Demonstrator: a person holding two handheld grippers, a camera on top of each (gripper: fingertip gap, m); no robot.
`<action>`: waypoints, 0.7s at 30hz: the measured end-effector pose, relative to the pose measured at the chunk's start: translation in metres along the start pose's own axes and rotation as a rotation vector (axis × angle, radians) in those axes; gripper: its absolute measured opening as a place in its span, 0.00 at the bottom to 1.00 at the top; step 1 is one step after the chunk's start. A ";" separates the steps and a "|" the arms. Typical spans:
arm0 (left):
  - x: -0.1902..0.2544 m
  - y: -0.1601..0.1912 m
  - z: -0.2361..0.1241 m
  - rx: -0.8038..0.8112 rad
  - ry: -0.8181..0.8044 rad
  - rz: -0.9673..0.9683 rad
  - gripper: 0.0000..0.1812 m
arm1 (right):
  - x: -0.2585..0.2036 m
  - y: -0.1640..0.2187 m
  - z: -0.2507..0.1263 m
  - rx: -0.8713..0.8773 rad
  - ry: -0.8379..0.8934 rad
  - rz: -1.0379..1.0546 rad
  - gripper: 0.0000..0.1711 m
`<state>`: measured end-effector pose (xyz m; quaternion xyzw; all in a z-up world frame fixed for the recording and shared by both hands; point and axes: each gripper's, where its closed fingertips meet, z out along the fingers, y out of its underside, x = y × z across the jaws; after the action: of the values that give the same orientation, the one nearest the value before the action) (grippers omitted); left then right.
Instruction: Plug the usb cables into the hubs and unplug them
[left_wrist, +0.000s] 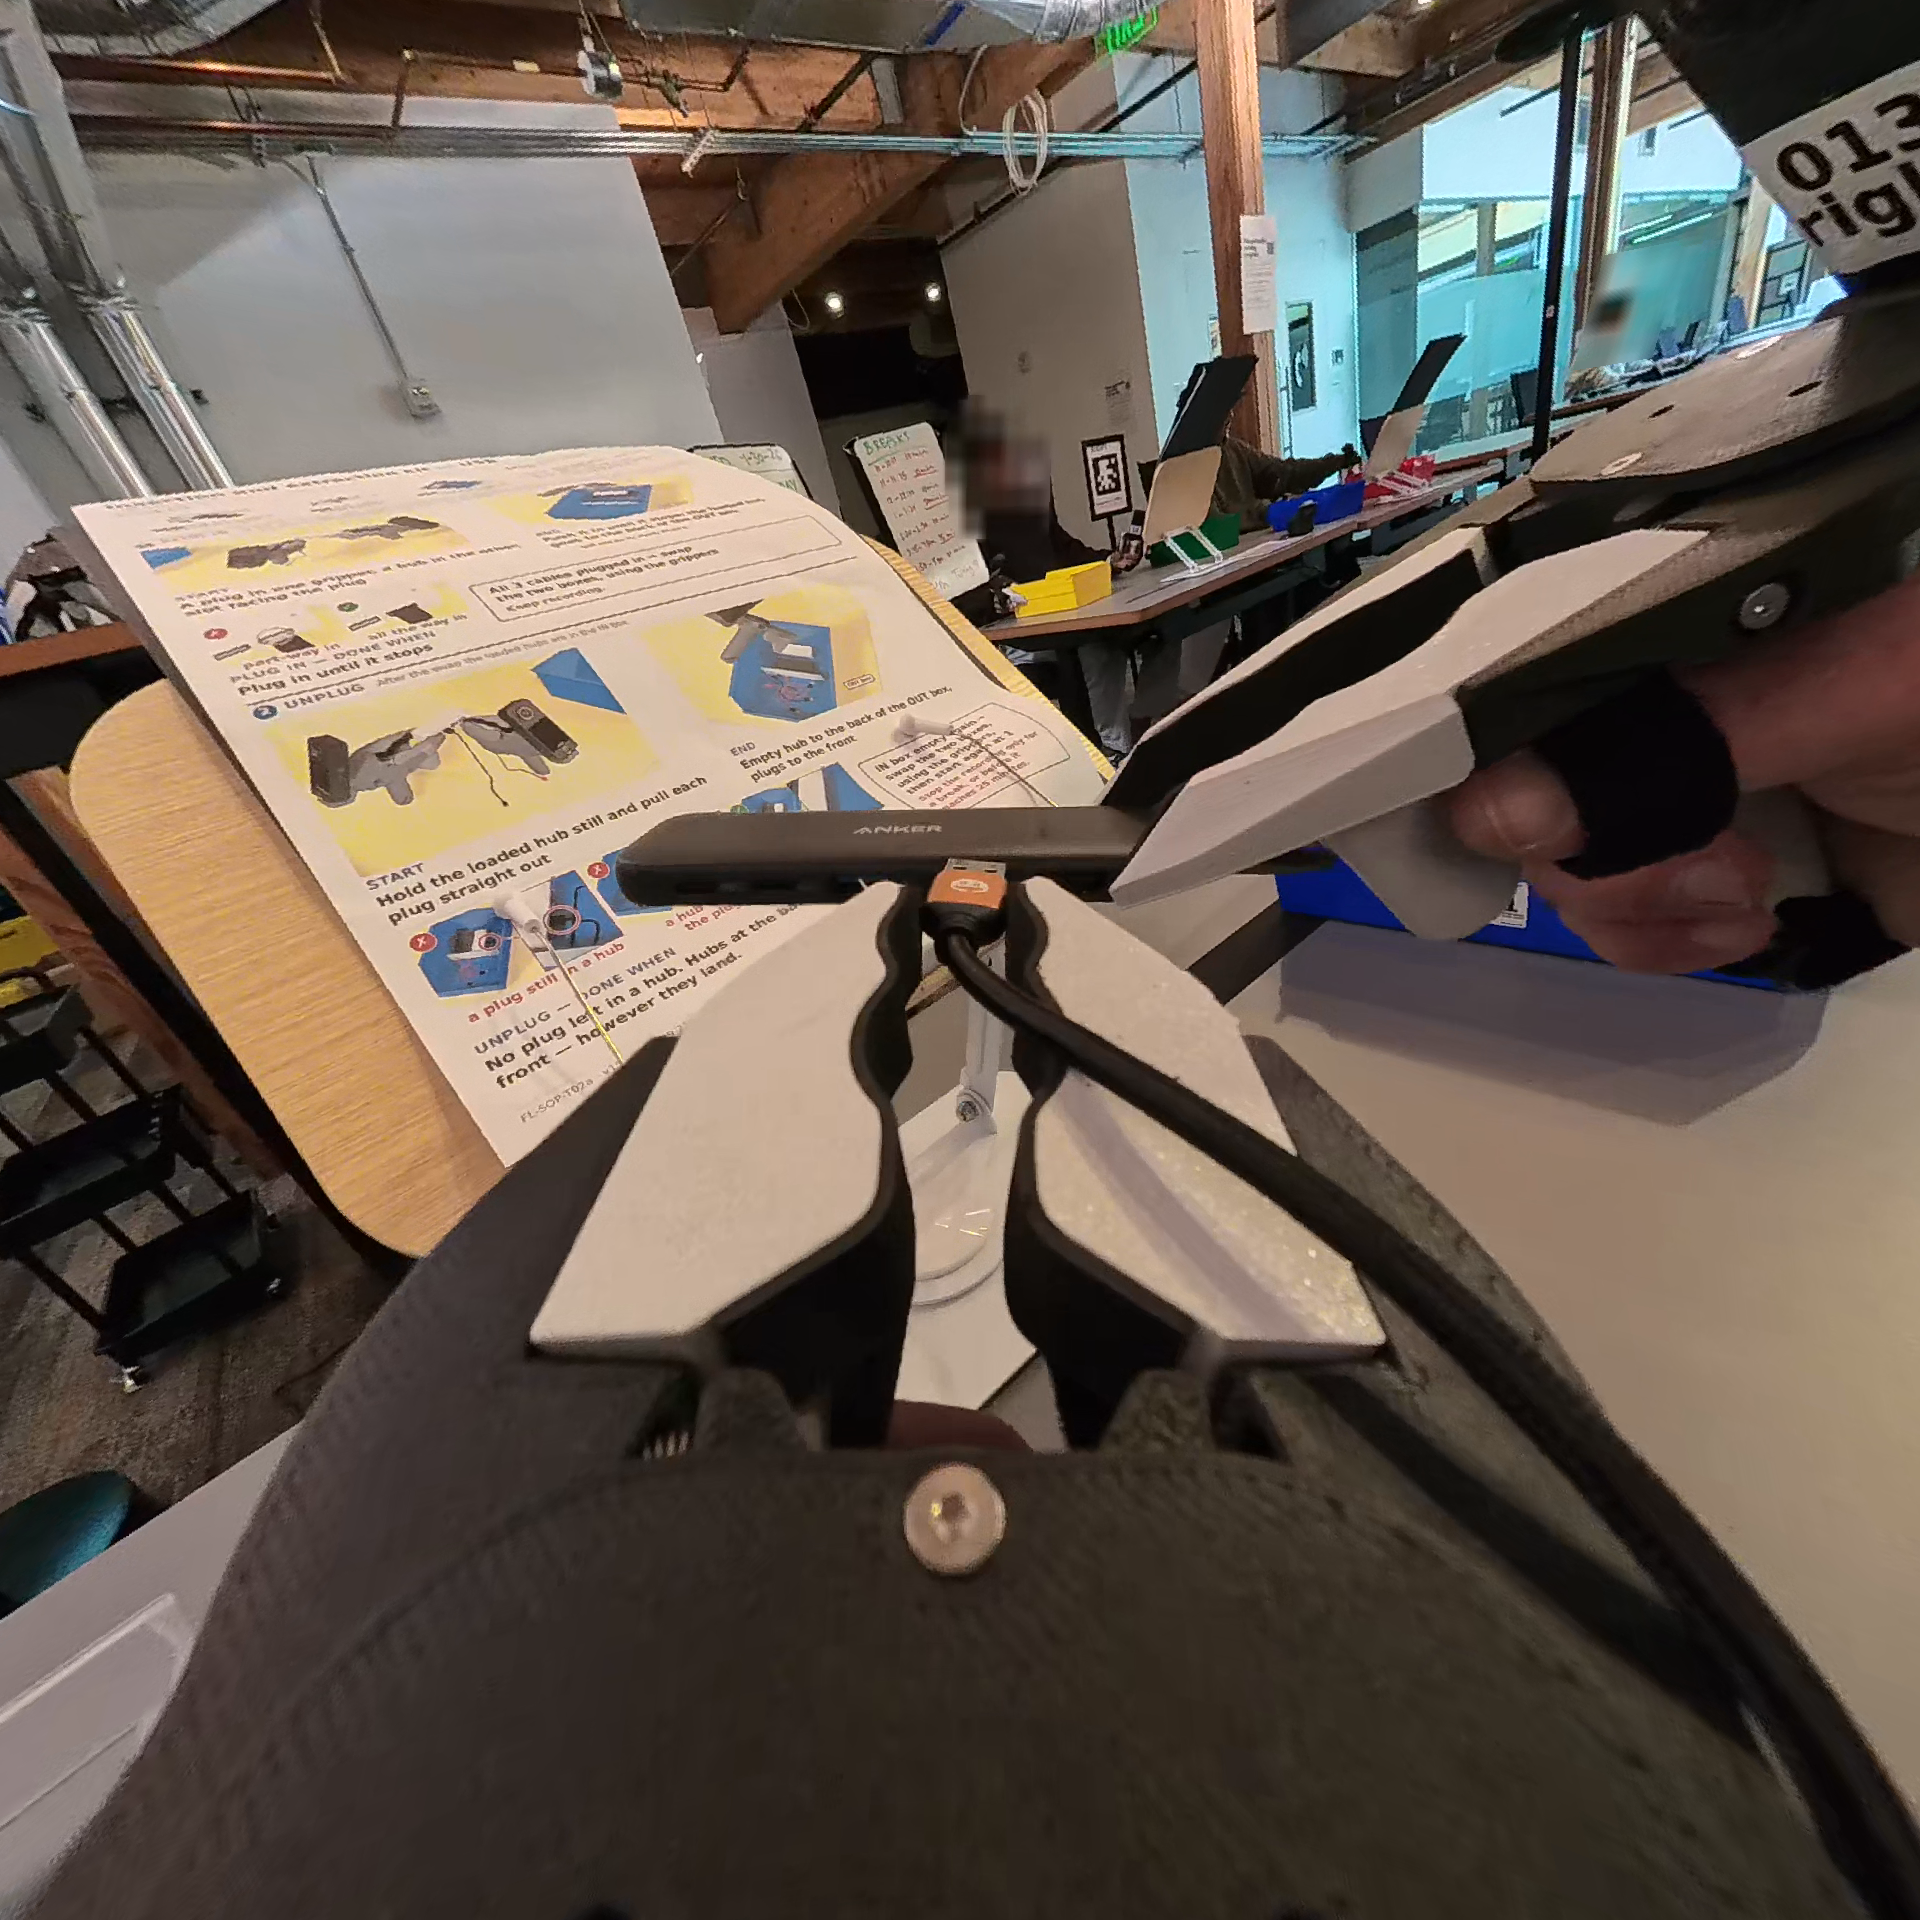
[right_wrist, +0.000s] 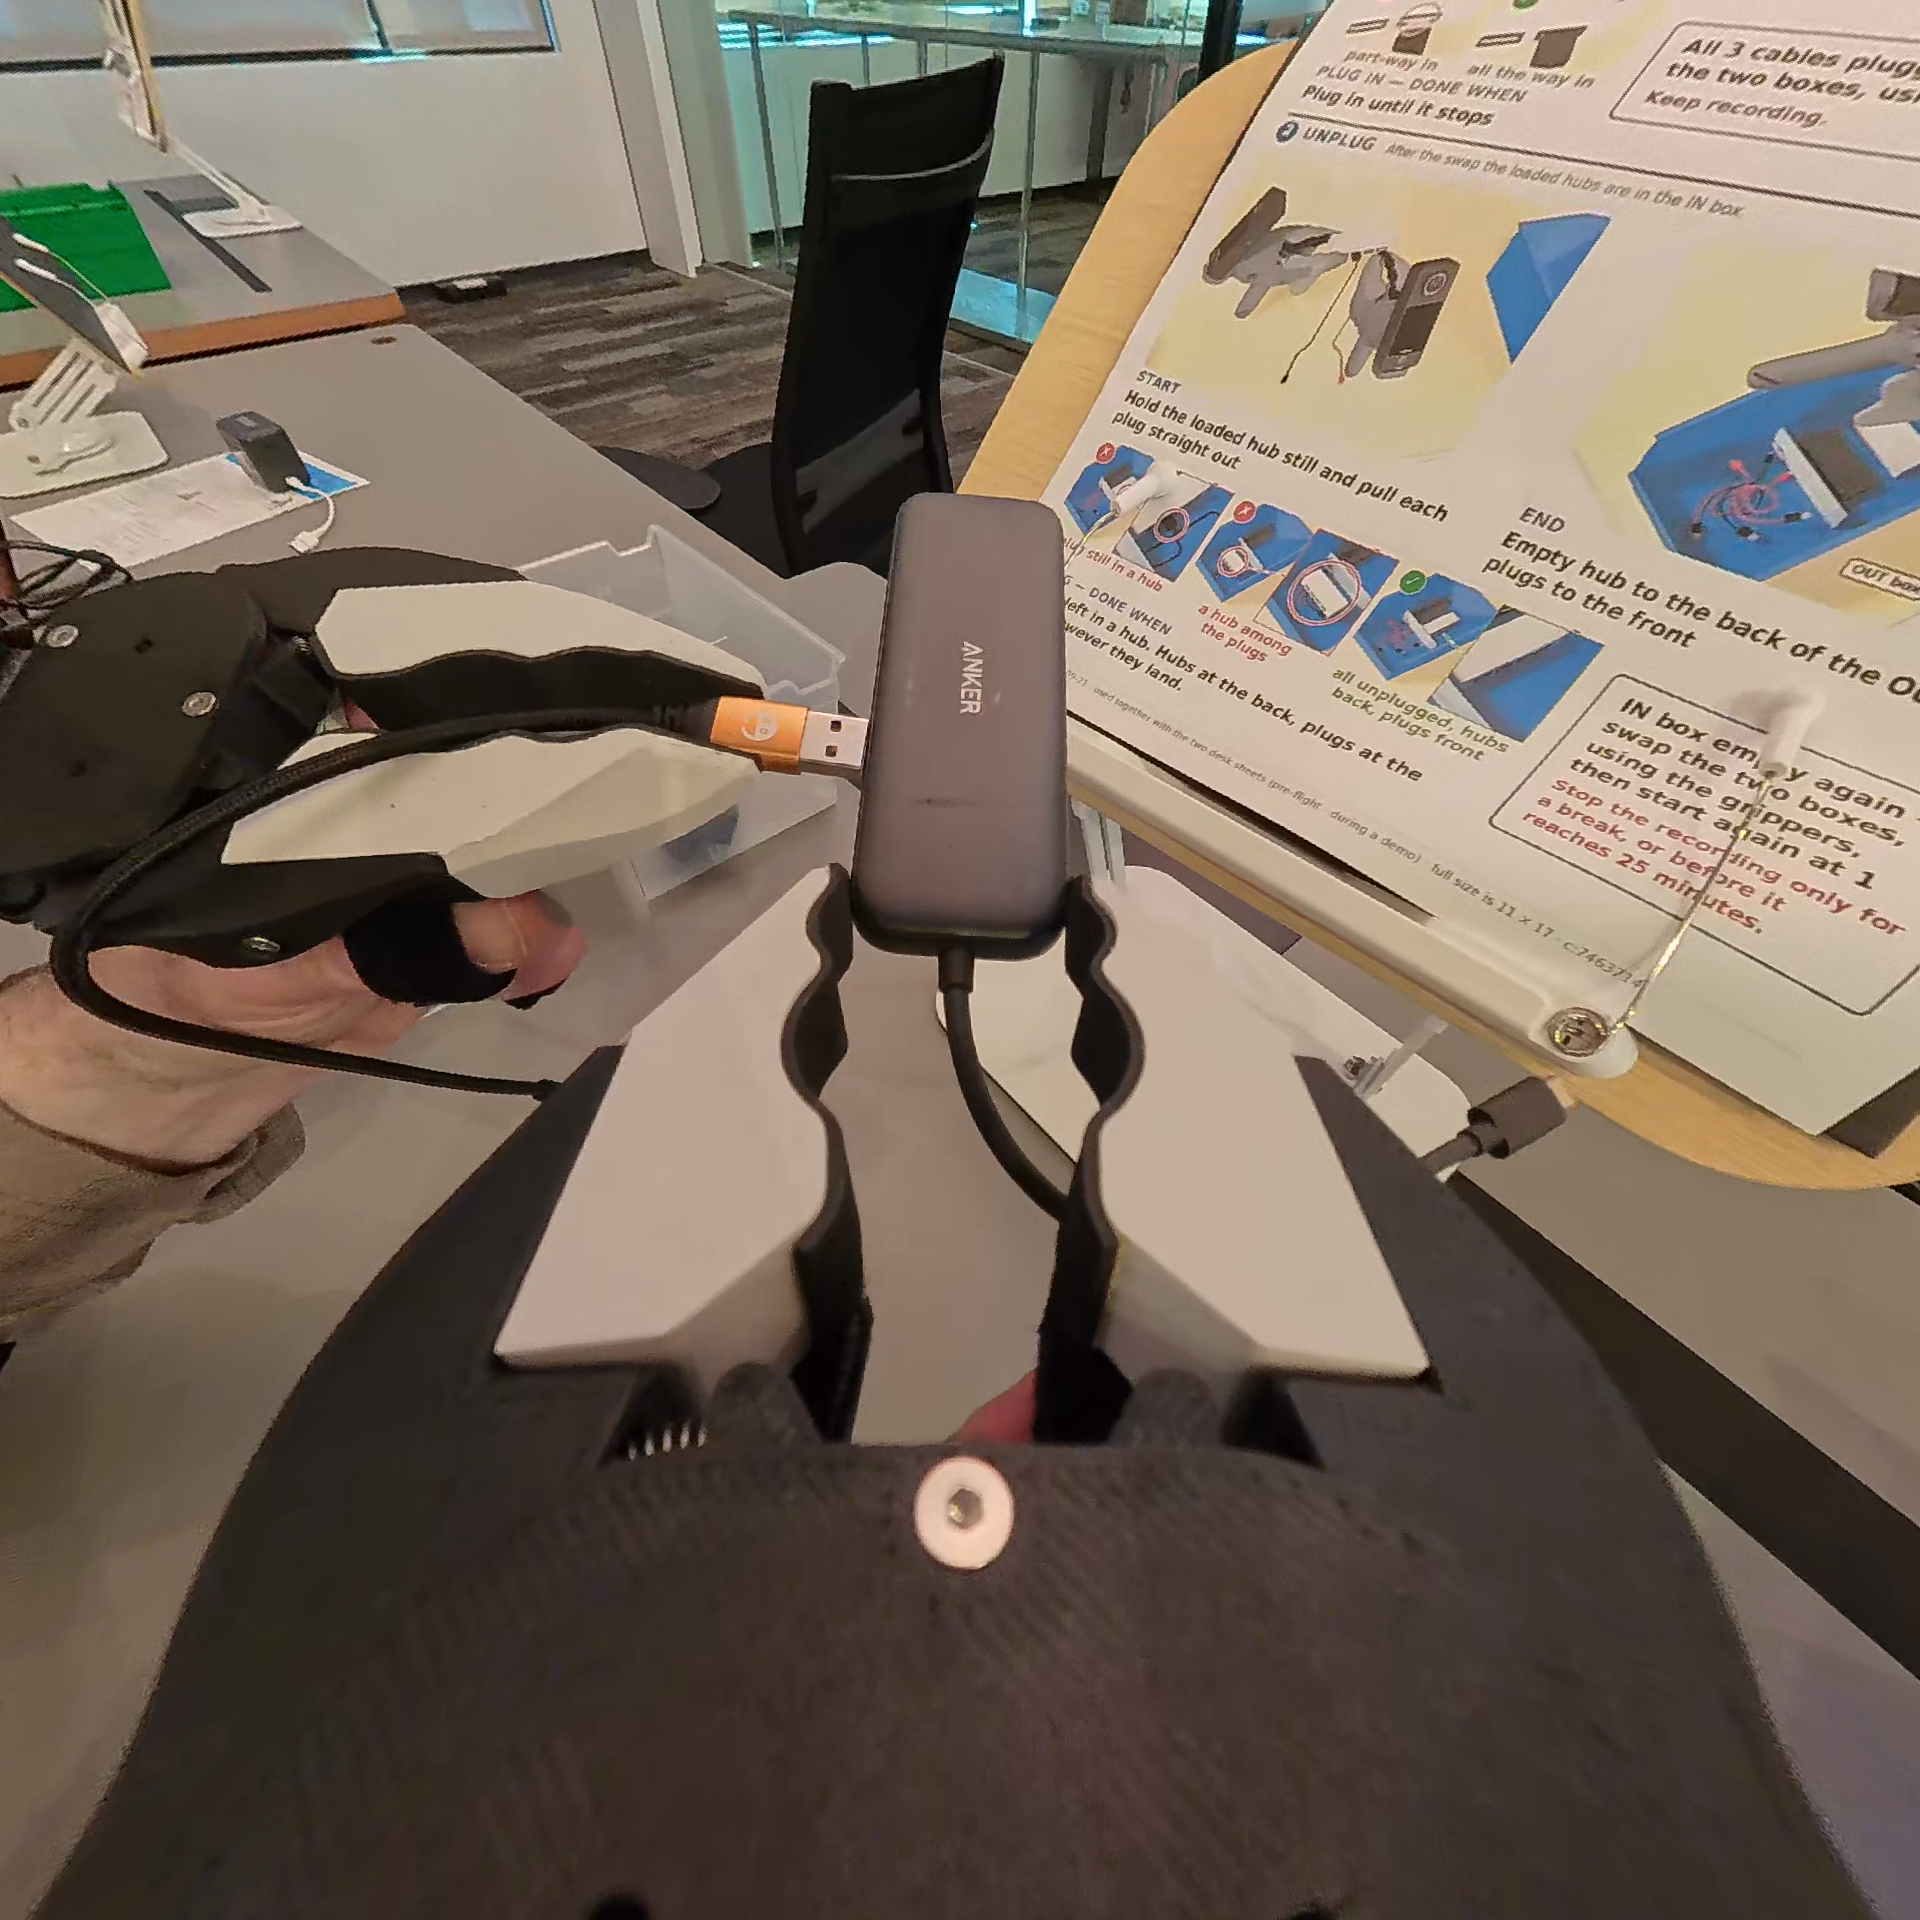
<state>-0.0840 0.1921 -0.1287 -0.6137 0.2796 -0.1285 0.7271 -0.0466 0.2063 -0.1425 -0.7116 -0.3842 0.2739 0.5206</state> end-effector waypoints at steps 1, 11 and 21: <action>-0.001 0.000 0.000 0.003 -0.005 -0.003 0.08 | 0.000 0.000 0.000 0.004 -0.003 0.003 0.23; -0.001 -0.001 0.000 0.014 -0.012 -0.026 0.09 | 0.000 -0.003 0.000 0.023 -0.005 0.014 0.23; -0.006 -0.003 -0.001 0.040 -0.074 -0.028 0.08 | -0.006 -0.007 0.001 0.031 -0.012 0.013 0.23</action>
<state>-0.0890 0.1934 -0.1248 -0.6072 0.2412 -0.1215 0.7473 -0.0527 0.2034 -0.1365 -0.7041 -0.3785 0.2876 0.5275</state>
